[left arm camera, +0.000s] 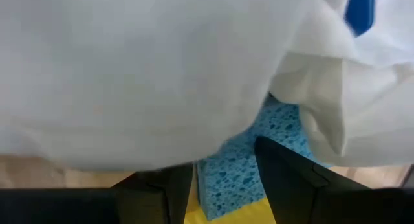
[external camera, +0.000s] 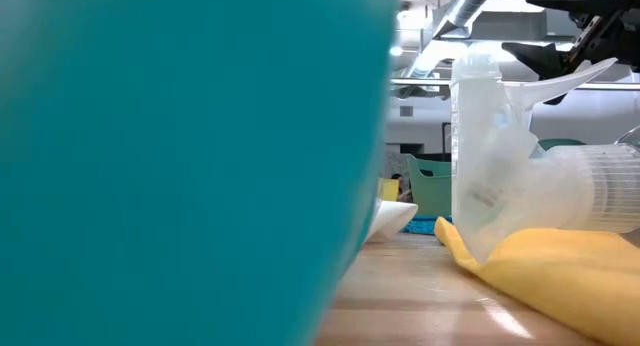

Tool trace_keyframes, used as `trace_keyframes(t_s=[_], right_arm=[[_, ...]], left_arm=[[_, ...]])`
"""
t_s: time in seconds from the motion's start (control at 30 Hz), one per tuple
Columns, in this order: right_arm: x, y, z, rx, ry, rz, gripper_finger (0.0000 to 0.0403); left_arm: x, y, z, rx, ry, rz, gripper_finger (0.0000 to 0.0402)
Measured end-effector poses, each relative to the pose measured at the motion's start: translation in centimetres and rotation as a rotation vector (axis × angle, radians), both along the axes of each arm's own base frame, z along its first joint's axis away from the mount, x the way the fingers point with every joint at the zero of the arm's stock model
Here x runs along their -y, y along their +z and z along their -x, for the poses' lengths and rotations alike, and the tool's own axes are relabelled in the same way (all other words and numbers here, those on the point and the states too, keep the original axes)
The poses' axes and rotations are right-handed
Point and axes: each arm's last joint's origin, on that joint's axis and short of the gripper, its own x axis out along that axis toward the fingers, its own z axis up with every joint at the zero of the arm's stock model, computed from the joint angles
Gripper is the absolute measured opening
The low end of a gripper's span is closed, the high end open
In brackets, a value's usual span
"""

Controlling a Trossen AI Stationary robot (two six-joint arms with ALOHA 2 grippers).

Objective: Pick & Place Kitchen Items
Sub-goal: Put the blue sponge into the bottom yellow bin

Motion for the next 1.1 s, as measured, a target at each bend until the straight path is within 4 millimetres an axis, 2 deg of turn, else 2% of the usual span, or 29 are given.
trace_keyframes(t_s=[0.33, 0.47, 0.8, 1.1], right_arm=[[-0.01, -0.02, -0.01, -0.002, 0.001, 0.001, 0.0278], [-0.01, -0.02, -0.01, -0.003, 0.001, 0.001, 0.0278], [0.00, -0.02, -0.01, -0.002, 0.001, 0.001, 0.0278], [0.00, -0.02, 0.00, -0.002, 0.001, 0.001, 0.0278]], left_arm=[[-0.47, -0.13, -0.10, 0.008, 0.015, 0.005, 0.0154], [-0.49, -0.14, -0.10, 0.010, 0.012, -0.004, 0.0121], [-0.50, -0.16, -0.25, 0.037, -0.011, -0.005, 0.0010], [-0.71, -0.17, -0.21, 0.040, -0.021, -0.005, 0.0001]])
